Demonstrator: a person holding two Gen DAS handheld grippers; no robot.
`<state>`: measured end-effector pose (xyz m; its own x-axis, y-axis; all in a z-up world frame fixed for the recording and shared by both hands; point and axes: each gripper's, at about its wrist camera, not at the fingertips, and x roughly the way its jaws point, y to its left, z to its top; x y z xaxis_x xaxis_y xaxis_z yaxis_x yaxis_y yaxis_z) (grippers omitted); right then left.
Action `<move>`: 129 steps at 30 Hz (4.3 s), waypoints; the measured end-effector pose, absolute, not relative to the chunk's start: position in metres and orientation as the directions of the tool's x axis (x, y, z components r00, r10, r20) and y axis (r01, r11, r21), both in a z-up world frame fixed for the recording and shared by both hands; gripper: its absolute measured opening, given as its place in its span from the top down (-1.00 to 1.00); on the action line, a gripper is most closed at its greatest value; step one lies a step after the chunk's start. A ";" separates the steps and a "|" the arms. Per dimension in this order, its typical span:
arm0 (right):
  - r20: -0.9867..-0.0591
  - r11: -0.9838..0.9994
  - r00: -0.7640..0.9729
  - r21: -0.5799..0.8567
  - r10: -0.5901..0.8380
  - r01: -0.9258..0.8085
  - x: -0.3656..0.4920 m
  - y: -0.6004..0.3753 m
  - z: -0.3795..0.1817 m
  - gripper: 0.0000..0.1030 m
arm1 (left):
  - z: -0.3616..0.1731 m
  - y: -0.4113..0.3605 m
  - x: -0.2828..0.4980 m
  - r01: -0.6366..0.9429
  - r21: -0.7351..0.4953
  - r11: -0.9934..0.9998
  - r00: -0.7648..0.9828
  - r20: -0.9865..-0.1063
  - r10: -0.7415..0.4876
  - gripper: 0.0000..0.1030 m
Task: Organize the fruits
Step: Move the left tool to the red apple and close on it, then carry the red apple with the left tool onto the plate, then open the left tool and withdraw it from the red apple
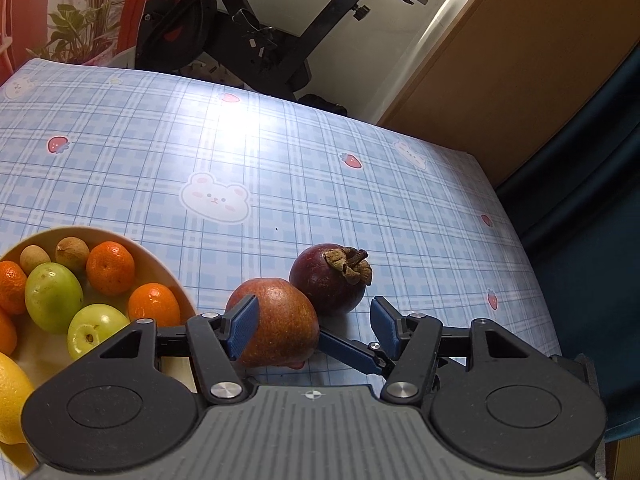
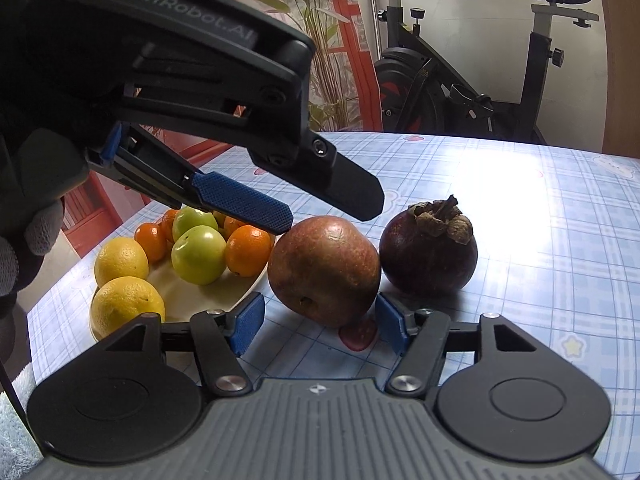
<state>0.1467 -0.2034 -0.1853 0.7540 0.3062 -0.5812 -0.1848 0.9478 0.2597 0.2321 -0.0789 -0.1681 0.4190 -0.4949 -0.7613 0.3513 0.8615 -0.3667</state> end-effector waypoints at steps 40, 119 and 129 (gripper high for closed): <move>-0.540 0.902 0.767 0.416 0.347 -0.115 0.148 -0.221 -0.192 -0.30 | -0.188 -0.076 0.243 0.351 -0.307 0.885 0.415 -0.796 -0.441 -0.10; -0.551 0.866 0.668 0.319 0.499 -0.384 0.139 -0.153 -0.166 -0.09 | -0.159 0.003 0.202 0.203 -0.229 0.952 0.513 -0.803 -0.303 -0.04; -0.545 0.898 0.714 0.282 0.440 -0.337 0.130 -0.179 -0.167 -0.10 | -0.162 0.001 0.200 0.220 -0.216 0.951 0.510 -0.806 -0.301 -0.08</move>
<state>0.1296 -0.1788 -0.1672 0.7138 0.4395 -0.5453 -0.3375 0.8981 0.2821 0.2001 0.0008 -0.1620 0.5096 -0.3015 -0.8059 0.2204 0.9511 -0.2164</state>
